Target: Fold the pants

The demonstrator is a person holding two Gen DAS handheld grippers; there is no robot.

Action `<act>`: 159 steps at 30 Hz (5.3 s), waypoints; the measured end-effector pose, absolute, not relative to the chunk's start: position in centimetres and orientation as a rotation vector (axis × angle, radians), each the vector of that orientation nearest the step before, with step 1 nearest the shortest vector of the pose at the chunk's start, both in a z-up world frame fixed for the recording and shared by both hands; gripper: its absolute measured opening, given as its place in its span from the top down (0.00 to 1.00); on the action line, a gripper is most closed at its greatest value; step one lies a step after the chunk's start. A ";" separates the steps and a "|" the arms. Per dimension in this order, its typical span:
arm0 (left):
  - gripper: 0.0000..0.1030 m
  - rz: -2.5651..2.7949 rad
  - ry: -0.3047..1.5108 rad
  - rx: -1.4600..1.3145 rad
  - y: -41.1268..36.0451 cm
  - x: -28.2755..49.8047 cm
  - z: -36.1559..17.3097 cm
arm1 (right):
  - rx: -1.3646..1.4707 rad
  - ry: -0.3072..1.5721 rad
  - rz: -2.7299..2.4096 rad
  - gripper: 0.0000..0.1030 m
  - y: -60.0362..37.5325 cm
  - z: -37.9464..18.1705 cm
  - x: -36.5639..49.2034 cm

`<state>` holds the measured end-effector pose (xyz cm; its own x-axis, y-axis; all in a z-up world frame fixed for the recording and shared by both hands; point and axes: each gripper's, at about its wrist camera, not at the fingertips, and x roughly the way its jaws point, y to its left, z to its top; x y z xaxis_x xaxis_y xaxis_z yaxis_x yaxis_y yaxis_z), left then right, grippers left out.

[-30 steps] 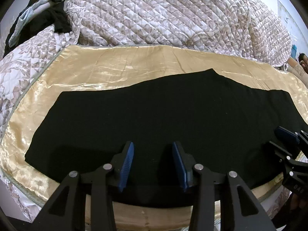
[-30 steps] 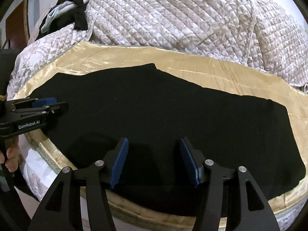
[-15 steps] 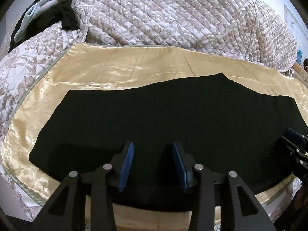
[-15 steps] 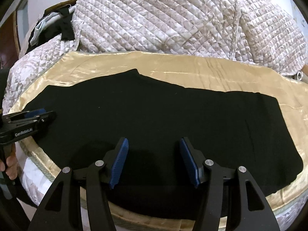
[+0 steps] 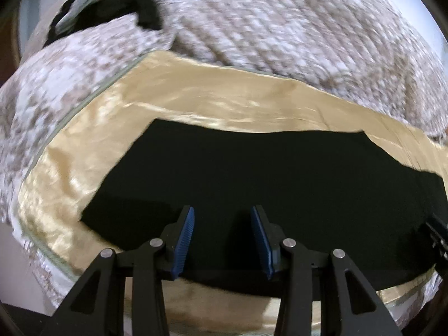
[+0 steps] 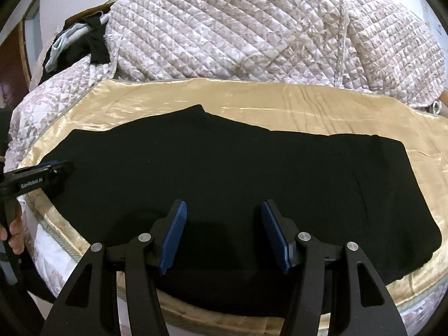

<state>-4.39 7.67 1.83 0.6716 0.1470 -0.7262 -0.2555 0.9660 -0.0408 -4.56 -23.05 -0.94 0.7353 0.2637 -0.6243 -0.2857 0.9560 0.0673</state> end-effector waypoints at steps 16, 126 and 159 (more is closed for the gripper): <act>0.54 0.261 0.742 -0.452 14.1 -9.7 0.6 | -0.037 0.691 0.326 0.45 -22.2 -1.1 -4.6; 0.75 -0.189 0.838 -0.045 -2.1 -0.5 2.5 | 0.200 0.781 0.465 0.92 -24.2 0.2 0.9; 0.74 -0.215 0.805 -0.018 -3.2 -6.2 2.1 | -0.030 0.706 0.407 0.81 -22.4 -1.7 -6.2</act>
